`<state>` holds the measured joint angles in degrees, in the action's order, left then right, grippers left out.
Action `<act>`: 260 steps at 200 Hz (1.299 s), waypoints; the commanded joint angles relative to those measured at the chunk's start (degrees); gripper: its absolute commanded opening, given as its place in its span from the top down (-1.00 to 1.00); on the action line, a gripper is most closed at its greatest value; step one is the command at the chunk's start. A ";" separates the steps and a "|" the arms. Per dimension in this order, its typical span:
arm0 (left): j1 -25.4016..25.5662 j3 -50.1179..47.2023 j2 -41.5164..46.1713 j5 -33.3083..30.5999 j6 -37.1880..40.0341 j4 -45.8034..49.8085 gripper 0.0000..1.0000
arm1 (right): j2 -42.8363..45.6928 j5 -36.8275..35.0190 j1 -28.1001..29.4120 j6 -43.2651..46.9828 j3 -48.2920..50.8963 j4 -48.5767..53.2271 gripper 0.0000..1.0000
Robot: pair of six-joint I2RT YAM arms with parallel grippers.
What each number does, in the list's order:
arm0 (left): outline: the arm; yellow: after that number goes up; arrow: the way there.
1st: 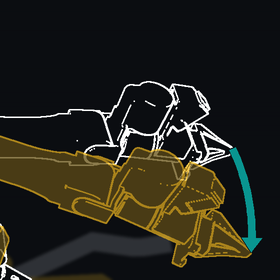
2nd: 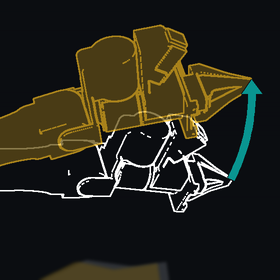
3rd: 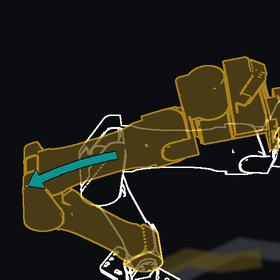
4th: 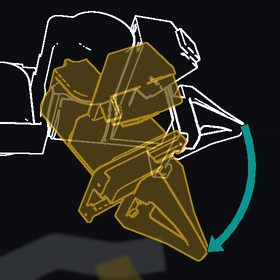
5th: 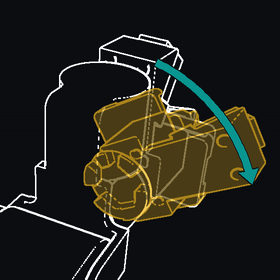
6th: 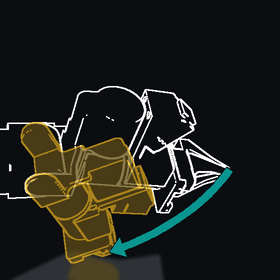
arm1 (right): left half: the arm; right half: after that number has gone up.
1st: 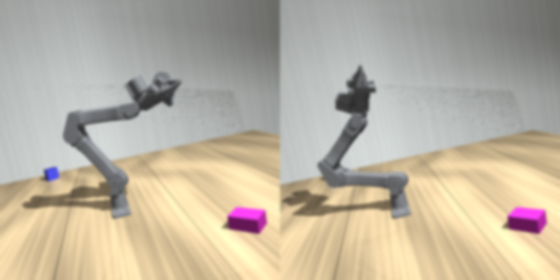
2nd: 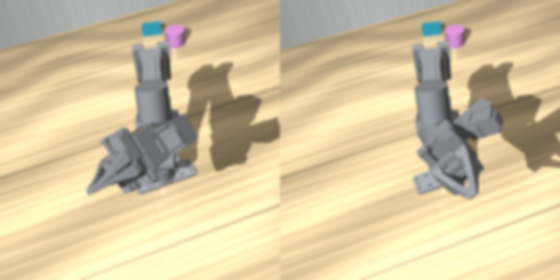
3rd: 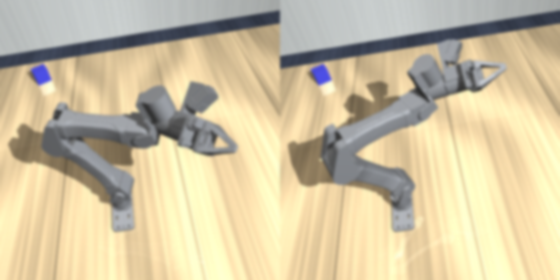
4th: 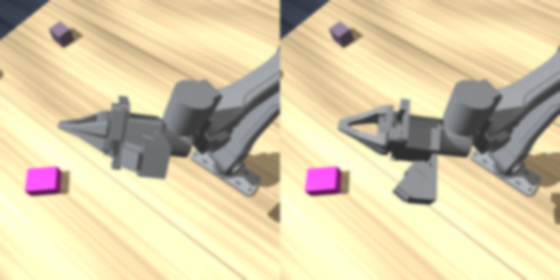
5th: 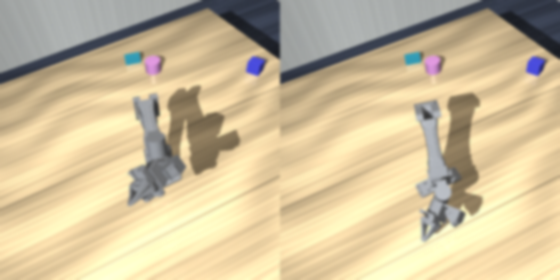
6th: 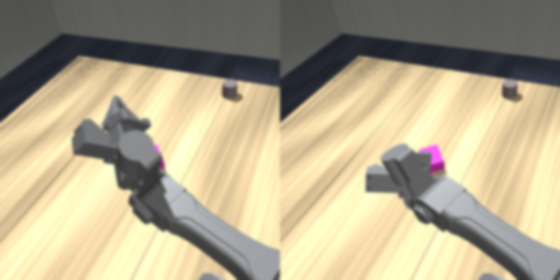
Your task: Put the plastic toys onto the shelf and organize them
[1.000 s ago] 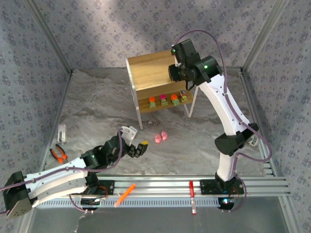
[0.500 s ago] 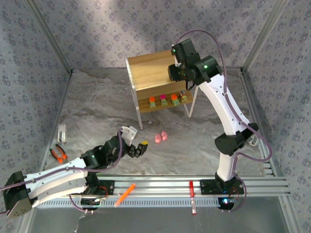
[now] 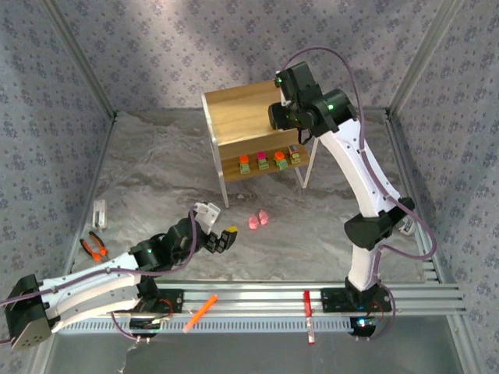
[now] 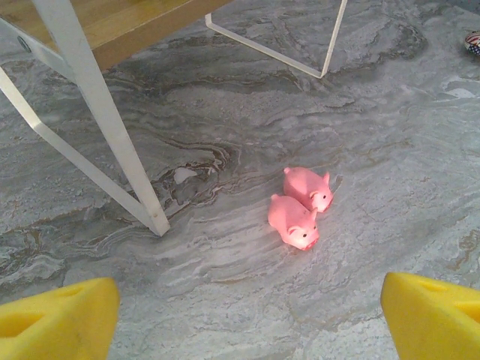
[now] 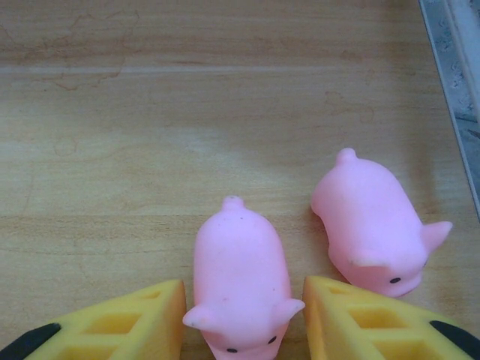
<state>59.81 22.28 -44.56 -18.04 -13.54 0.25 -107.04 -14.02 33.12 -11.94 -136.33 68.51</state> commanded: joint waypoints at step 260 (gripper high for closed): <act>0.37 4.57 -14.16 5.64 -0.08 -0.60 -0.80 | 23.68 -7.34 9.35 -5.00 30.56 -6.63 0.04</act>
<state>59.81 24.69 -57.17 -13.43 -13.54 0.14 -86.96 -19.42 41.34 -14.55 -111.00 64.23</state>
